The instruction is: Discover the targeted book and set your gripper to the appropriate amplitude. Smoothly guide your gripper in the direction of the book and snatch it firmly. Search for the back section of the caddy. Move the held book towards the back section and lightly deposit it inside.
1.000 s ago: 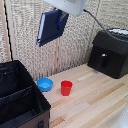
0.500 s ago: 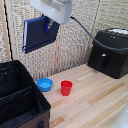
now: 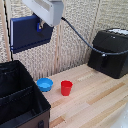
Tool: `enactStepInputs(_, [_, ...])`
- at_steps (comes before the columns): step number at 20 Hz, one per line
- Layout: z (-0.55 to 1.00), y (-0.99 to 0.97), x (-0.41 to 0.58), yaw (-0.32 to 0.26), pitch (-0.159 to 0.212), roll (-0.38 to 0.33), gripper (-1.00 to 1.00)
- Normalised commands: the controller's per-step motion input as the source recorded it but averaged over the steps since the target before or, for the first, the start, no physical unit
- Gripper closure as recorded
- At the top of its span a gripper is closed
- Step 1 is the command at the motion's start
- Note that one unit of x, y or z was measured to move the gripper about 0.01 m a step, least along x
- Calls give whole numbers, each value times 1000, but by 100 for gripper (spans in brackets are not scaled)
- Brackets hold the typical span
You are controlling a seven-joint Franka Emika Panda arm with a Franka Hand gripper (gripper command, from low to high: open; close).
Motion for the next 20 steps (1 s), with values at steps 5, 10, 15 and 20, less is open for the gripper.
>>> enactStepInputs(5, [503, 824, 103, -67, 11, 0, 100])
enactStepInputs(10, [357, 870, 246, -37, 49, 0, 100])
enactStepInputs(15, [70, 807, 441, -26, 60, 0, 100])
enactStepInputs(20, [0, 649, 534, -46, 43, -15, 100])
